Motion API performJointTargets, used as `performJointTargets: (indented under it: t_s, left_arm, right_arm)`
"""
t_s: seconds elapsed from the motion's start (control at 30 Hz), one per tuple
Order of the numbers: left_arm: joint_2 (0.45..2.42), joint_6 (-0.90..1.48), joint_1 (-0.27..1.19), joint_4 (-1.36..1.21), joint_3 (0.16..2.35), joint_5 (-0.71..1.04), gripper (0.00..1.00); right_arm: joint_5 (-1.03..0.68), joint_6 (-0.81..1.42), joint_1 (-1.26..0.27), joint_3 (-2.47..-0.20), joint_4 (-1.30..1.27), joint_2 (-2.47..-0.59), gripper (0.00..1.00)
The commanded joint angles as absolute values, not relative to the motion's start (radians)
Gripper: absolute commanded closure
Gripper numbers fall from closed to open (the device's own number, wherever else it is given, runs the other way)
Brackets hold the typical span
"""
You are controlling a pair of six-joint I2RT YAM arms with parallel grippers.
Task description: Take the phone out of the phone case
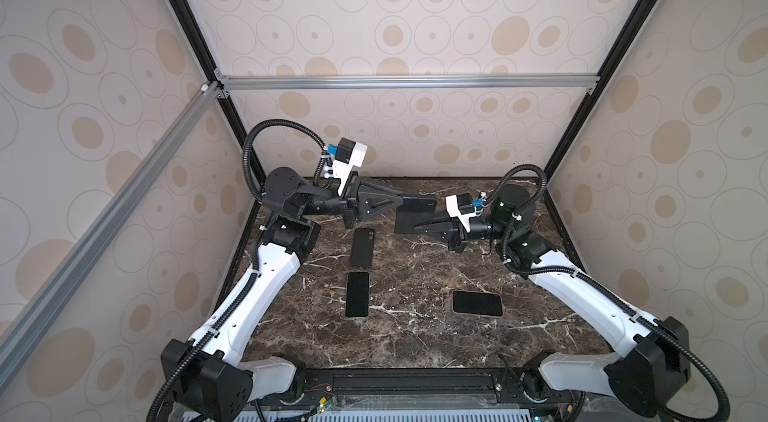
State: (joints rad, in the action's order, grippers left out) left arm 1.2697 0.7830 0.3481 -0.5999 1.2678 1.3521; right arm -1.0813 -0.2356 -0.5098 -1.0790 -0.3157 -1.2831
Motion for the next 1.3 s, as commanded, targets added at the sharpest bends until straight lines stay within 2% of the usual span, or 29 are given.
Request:
performJointTargets:
  t_s: [0.0,0.13,0.3,0.4,0.53,0.67,0.87,1.03,1.2,1.27]
  left_arm:
    - [1.271,0.893,0.332,-0.704,1.281,1.356,0.96]
    - [1.275,0.934,0.327,-0.756,1.264,1.357,0.97]
    - [1.287,0.986,0.308,-0.816,1.275,1.354,0.87]
    - [1.298,0.991,0.294,-0.816,1.293,1.344,0.84]
    - [1.3,0.954,0.271,-0.781,1.309,1.308,0.75]
    - [1.266,0.716,0.267,-0.518,1.354,1.235,0.65]
    - [1.158,0.315,0.293,-0.146,1.382,1.024,0.62]
    - [0.994,0.039,0.438,-0.128,1.245,0.728,0.63]
    - [1.007,-0.089,0.57,-0.049,1.245,0.588,0.64]
    - [1.019,-0.079,0.588,-0.064,1.236,0.583,0.65]
  right_arm:
    - [-1.148,-0.401,-0.507,-1.104,-0.346,-1.3,1.0]
    - [-1.189,-0.466,-0.507,-1.114,-0.343,-1.308,1.0]
    - [-1.176,-0.595,-0.506,-1.116,-0.236,-1.291,1.0]
    - [-1.174,-0.634,-0.506,-1.112,-0.203,-1.28,1.0]
    - [-1.15,-0.649,-0.502,-1.092,-0.201,-1.264,1.0]
    - [-1.078,-0.648,-0.49,-1.06,-0.201,-1.237,1.0]
    - [-0.868,-0.469,-0.477,-1.01,-0.268,-1.175,1.0]
    - [-0.698,-0.309,-0.476,-0.978,-0.291,-1.114,1.0]
    - [-0.687,-0.305,-0.476,-0.946,-0.306,-1.084,1.0]
    - [-0.742,-0.304,-0.476,-0.947,-0.31,-1.08,1.0]
